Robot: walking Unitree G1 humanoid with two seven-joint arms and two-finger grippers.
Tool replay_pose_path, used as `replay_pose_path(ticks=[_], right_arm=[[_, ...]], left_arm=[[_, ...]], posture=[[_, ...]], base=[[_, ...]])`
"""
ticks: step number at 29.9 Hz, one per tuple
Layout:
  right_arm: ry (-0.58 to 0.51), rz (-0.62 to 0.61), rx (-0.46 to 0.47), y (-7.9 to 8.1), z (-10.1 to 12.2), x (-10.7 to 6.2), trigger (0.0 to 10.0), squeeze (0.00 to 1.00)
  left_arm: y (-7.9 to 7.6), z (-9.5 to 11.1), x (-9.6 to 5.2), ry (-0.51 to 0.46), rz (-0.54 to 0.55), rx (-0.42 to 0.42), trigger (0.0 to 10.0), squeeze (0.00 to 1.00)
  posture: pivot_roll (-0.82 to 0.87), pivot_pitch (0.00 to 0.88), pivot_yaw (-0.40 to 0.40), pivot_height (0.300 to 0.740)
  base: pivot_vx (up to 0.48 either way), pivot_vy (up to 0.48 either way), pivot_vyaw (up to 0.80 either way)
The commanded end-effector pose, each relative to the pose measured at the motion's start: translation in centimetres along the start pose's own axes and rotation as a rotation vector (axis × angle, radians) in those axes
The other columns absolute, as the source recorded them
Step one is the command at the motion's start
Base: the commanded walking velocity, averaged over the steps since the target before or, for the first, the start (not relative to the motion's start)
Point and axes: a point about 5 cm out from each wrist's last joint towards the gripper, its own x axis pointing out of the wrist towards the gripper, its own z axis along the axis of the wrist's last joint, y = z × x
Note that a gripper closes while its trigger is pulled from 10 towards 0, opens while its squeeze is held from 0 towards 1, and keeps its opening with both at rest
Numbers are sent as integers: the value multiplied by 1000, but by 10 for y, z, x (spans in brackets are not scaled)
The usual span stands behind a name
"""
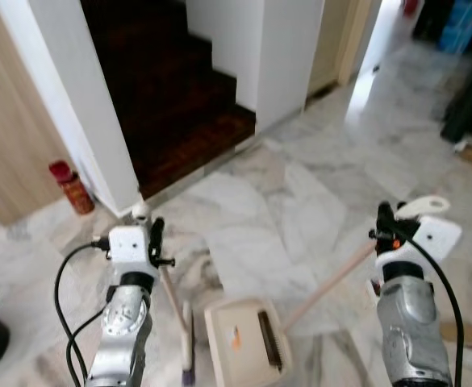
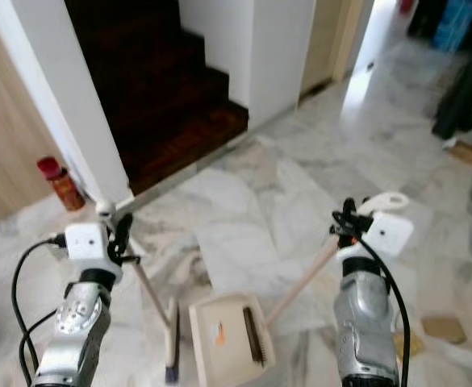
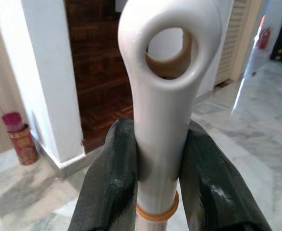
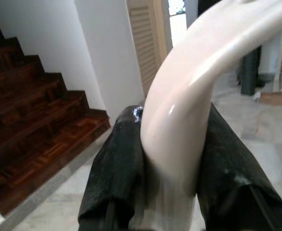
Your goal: Sweep floor
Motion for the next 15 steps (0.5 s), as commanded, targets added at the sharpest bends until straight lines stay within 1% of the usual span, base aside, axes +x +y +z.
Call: replay_pose_path(ticks=[1, 15], right_arm=[[-55, 38, 28, 14, 13, 6, 10000, 0], [-48, 35, 32, 15, 10, 4, 10000, 0]], left_arm=[[7, 12, 3, -51, 21, 3, 10000, 0], [9, 13, 5, -50, 14, 10, 10000, 0]], posture=[[-57, 0, -13, 740], [-63, 0, 1, 740]], base=[[0, 337, 0], [0, 337, 0]])
